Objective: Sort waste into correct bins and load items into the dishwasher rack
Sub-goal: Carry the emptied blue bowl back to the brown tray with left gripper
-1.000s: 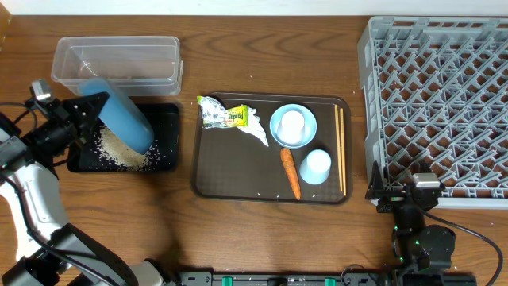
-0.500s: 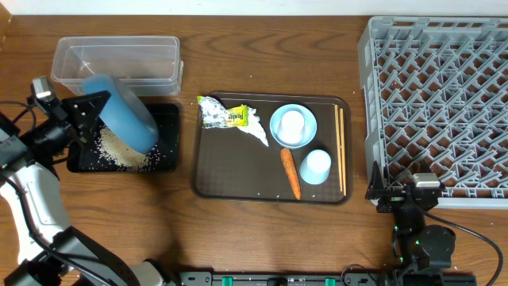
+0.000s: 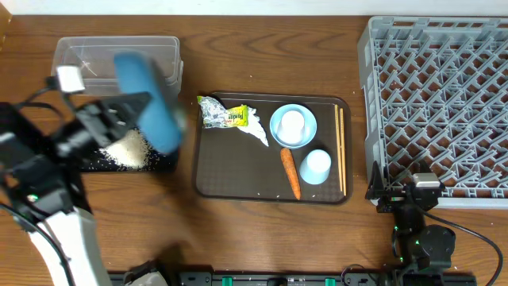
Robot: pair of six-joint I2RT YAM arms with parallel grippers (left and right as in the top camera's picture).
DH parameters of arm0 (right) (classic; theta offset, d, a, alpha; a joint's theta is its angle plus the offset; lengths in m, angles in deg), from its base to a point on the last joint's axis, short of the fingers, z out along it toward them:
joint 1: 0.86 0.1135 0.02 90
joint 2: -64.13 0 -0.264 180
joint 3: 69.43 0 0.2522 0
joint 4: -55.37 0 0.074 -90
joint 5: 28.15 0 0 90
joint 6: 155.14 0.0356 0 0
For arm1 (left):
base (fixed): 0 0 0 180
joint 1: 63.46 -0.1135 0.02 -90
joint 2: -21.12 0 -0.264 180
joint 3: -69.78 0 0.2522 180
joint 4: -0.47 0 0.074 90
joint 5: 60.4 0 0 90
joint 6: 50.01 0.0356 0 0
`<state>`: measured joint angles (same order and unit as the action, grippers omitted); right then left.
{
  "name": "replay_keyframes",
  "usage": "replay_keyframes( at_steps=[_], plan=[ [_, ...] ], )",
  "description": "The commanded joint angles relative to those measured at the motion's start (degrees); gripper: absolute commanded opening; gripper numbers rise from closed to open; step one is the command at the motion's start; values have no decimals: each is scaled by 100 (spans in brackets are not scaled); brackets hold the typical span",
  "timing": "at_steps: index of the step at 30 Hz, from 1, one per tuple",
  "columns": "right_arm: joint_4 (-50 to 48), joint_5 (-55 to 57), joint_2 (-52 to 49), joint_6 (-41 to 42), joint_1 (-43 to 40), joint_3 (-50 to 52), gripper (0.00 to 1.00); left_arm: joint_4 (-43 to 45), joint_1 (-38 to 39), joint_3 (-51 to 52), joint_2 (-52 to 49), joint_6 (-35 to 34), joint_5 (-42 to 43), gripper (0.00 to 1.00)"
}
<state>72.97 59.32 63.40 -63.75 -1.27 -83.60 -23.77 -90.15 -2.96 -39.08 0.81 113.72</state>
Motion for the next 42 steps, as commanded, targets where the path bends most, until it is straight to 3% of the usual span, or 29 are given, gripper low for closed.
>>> replay_keyframes(
  at_steps=[1,6,8,13,18,24,31,42],
  plan=[
    [28,61,7,-81,155,9,99,-505,868,-87,260,328,-817,6],
    [26,59,7,-81,155,9,99,-2544,2455,-87,472,1152,-3877,6],
    [26,59,7,-81,155,9,99,-2929,3167,-87,481,1305,-4996,6],
    [26,61,7,-81,155,9,99,-2839,4931,-87,398,1421,-6843,6],
    [26,59,7,-81,155,9,99,-2756,6214,-87,-20,1473,-8373,6],
    [26,61,7,-81,155,9,99,-2583,6874,-87,-1091,1469,-8955,6],
    [26,59,7,-81,155,9,99,-1895,7010,-87,-2240,1386,-8937,7],
    [26,61,7,-81,155,9,99,-1853,7007,-87,-3244,1340,-8931,7]
  ],
)
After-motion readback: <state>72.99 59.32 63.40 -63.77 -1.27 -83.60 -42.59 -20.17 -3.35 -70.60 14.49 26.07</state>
